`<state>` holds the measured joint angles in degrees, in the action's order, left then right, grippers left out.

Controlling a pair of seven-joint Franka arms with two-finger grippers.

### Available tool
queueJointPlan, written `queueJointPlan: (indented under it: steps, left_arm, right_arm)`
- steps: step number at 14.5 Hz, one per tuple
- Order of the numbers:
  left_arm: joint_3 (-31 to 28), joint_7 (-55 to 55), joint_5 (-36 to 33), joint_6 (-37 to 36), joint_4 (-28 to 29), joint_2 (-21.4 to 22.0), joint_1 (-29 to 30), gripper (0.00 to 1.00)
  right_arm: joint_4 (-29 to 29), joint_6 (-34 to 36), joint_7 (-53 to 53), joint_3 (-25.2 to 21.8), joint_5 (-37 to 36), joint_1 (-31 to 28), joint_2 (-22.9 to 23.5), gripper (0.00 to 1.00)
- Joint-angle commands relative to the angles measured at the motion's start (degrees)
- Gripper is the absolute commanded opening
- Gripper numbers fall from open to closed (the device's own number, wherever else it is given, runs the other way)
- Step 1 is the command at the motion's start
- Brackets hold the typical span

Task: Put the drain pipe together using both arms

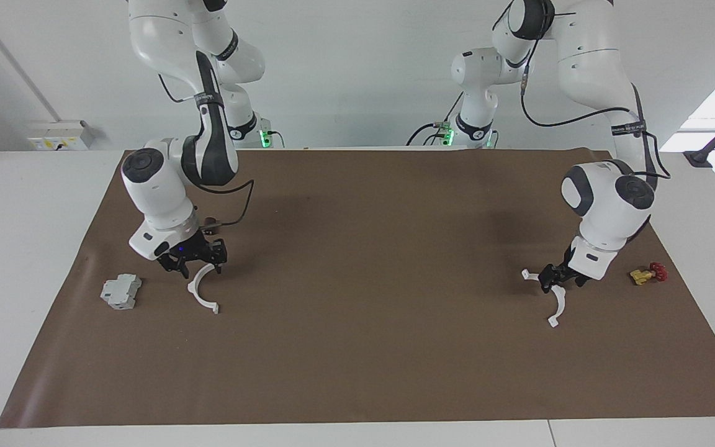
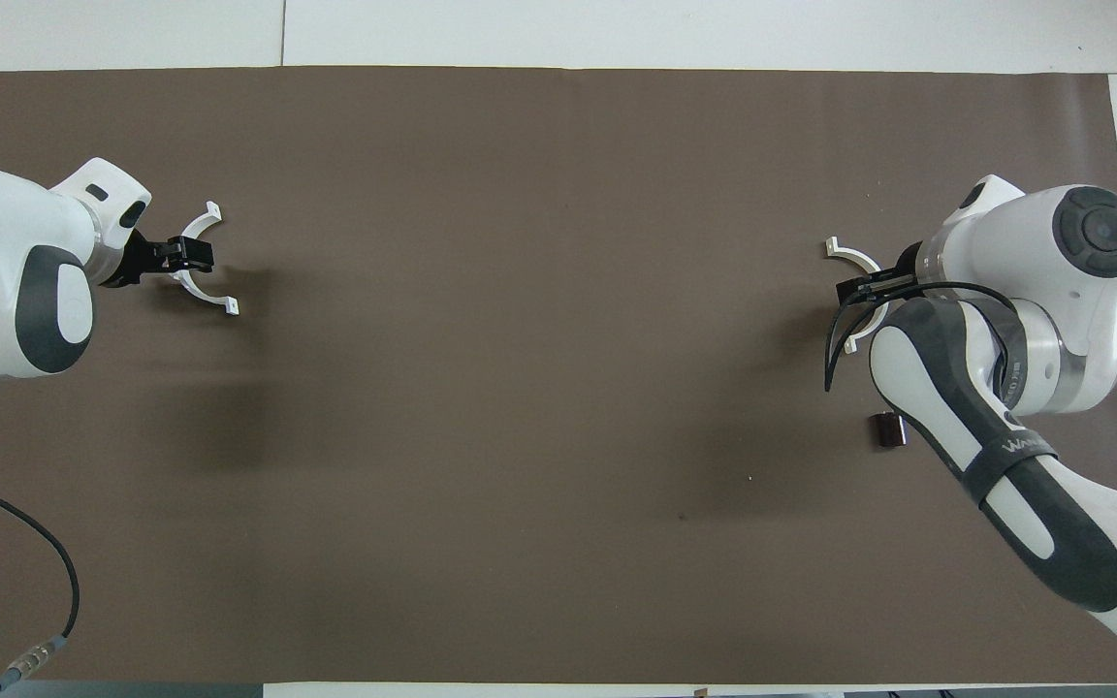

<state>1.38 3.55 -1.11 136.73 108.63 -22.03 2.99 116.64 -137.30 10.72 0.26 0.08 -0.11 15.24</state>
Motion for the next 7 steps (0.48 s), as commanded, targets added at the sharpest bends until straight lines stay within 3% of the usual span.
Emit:
queueJointPlan:
  steps: [1, 6, 7]
  left_arm:
    - [-0.2, 0.4, 0.3, 3.4, 2.5, 0.8, 0.3, 1.00]
    - [-0.1, -0.2, 0.3, 5.5, 2.6, 0.6, 0.2, 1.00]
    - [-0.1, -0.2, 0.3, 5.4, 2.6, 0.6, 0.1, 0.95]
  right_arm:
    - [-0.6, -3.9, 3.5, 0.4, 1.1, -1.8, 3.7, 0.58]
    - [-1.7, -3.5, 4.7, 0.4, 1.2, -2.1, 4.3, 0.57]
    - [-1.7, -3.6, 4.6, 0.4, 1.2, -2.1, 4.3, 0.54]
